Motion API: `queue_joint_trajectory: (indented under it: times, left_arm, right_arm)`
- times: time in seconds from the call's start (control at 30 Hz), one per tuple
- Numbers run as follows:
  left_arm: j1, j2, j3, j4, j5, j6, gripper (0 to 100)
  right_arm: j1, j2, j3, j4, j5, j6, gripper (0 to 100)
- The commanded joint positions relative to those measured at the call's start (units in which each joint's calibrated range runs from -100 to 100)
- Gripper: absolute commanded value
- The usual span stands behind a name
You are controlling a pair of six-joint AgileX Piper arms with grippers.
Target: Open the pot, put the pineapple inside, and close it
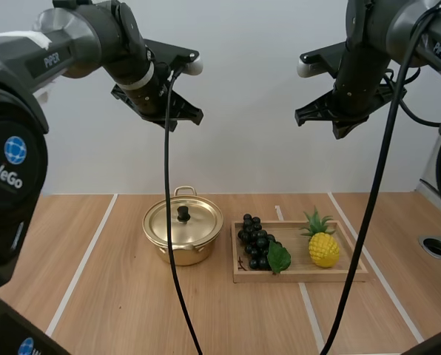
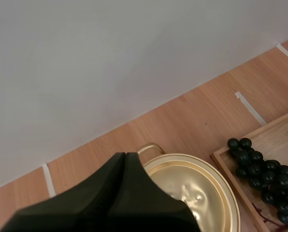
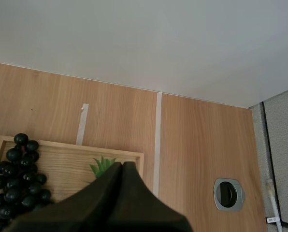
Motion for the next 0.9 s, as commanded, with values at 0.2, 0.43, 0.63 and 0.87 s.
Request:
queue_joint_trajectory:
  times: [0.2,0.43,0.63,0.87]
  left_arm:
    - [0.08,8.8,-0.2,-3.1,11.2,3.8,0]
    - [0.08,12.7,-0.1,-3.1,16.2,6.7,17]
    - [0.08,13.0,-0.1,-3.9,17.7,8.0,79]
    - [-0.05,13.0,0.4,-5.5,17.7,9.1,91]
  right_arm:
    - [-0.2,1.1,3.2,-2.4,0.6,-1.6,0]
    - [-0.2,1.1,3.1,-2.4,0.6,-1.7,0]
    - [-0.2,1.1,3.1,-2.4,0.6,-1.7,0]
    - [-0.2,1.1,3.1,-2.4,0.6,-1.8,0]
